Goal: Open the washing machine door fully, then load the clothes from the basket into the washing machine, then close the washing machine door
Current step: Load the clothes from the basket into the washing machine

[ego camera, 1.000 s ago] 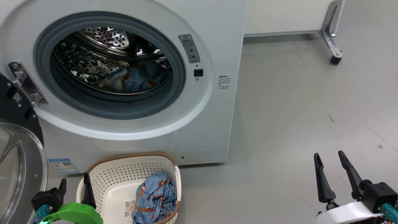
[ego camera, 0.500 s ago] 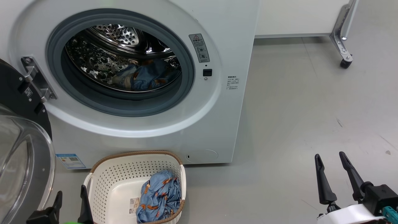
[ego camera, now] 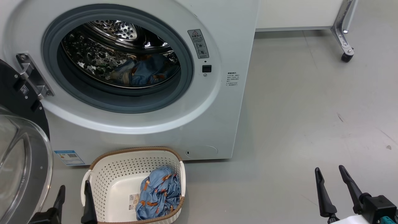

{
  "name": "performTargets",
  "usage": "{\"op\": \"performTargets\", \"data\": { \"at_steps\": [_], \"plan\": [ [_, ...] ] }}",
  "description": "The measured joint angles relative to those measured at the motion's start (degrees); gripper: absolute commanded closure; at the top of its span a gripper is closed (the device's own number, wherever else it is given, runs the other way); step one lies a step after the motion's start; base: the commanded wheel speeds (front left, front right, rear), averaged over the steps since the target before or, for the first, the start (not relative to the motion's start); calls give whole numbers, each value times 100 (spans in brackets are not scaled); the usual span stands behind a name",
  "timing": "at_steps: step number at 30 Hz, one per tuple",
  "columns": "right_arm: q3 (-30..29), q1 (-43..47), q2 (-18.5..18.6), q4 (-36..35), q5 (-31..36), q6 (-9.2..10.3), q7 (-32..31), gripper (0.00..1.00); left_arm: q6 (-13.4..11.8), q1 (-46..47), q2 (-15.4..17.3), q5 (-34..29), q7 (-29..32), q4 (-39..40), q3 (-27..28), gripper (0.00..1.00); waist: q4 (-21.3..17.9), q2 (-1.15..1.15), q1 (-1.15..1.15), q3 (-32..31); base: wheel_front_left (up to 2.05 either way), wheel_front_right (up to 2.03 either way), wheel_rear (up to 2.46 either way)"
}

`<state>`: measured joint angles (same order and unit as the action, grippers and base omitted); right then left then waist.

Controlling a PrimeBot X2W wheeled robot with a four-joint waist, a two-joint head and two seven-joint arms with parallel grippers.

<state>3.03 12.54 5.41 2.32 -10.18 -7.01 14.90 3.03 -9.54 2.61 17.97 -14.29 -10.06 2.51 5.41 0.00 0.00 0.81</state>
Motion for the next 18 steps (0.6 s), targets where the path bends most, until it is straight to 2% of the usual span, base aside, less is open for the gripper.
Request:
{"op": "performTargets", "data": {
  "at_steps": [18],
  "plan": [
    [-59,201,-32,177,0,0,0,0,-3,-514,2,127,-14,599,-241,0,-86,0,0,236,0,0,0]
  ]
}}
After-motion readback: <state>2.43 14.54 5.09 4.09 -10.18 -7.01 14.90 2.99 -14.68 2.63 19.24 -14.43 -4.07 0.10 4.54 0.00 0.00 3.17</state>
